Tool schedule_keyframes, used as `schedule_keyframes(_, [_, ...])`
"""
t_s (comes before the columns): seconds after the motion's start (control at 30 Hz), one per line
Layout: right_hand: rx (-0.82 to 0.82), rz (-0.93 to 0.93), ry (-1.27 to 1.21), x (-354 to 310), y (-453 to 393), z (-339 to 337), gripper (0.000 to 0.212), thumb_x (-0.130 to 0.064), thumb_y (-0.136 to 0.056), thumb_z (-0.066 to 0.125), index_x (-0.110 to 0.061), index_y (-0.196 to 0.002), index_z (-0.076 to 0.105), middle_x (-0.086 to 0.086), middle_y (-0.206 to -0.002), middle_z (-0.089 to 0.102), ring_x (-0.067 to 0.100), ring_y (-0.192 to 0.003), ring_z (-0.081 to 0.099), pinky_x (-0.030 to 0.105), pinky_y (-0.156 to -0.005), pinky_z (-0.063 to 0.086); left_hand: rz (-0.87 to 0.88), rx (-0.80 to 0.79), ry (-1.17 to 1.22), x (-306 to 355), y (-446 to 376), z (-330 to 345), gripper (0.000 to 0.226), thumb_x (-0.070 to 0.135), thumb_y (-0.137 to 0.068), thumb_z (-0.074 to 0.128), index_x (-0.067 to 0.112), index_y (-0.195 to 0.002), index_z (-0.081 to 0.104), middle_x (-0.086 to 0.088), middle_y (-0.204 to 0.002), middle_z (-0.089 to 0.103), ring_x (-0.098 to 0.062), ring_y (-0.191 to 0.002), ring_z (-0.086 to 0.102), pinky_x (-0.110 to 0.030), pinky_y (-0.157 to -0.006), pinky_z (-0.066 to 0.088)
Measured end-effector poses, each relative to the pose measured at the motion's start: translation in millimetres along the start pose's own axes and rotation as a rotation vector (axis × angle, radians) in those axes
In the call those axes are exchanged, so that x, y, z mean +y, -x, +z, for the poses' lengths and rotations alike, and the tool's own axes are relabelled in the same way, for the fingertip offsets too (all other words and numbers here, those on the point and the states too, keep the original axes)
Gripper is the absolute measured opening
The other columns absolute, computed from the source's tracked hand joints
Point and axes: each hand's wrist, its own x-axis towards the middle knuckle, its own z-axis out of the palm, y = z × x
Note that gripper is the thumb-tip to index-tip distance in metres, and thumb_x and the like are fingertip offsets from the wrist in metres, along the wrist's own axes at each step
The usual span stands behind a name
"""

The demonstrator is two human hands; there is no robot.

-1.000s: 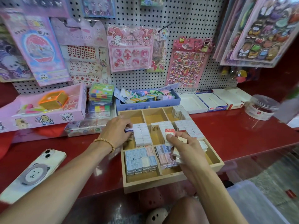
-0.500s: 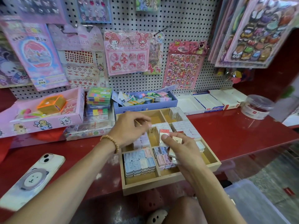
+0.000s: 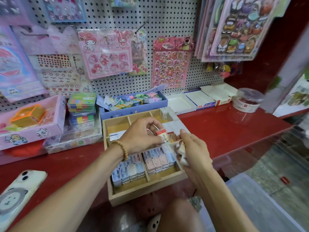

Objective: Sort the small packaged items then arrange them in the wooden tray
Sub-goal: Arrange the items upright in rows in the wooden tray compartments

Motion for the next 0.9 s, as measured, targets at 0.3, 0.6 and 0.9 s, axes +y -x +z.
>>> schedule_keyframes(0.3, [0.102,0.107,-0.144,-22,-9,-40,0.023,-0.010,-0.098,0.046,-0.010,-0.103,0.068,0.006,-0.076,0.063,0.014,-0.053,0.058,0.024,-0.039,0.041,-0.015,0.035,-0.305,-9,-54,20,0.027,0.010,-0.072,0.079,0.020,-0.090,0.061,-0.001,-0.086,0.067,-0.019,-0.077,0.066,-0.039,-0.075,0.058])
schedule_keyframes(0.6, [0.019,0.088,-0.170,-21,-23,-67,0.020,0.005,-0.098,0.048,-0.001,-0.107,0.064,0.013,-0.086,0.068,0.014,-0.065,0.065,0.022,-0.053,0.052,0.069,0.038,-0.650,-12,-85,43,0.020,0.015,-0.072,0.077,0.020,-0.084,0.061,0.007,-0.082,0.061,-0.015,-0.080,0.061,-0.033,-0.072,0.054])
schedule_keyframes(0.9, [-0.036,0.055,-0.253,-15,-25,-84,0.021,0.009,-0.095,0.052,-0.001,-0.109,0.064,0.016,-0.094,0.072,0.018,-0.077,0.071,0.023,-0.063,0.058,0.055,0.061,-0.873,-26,-89,63,0.024,0.022,-0.069,0.073,0.029,-0.073,0.050,0.011,-0.084,0.057,-0.015,-0.089,0.053,-0.035,-0.081,0.037])
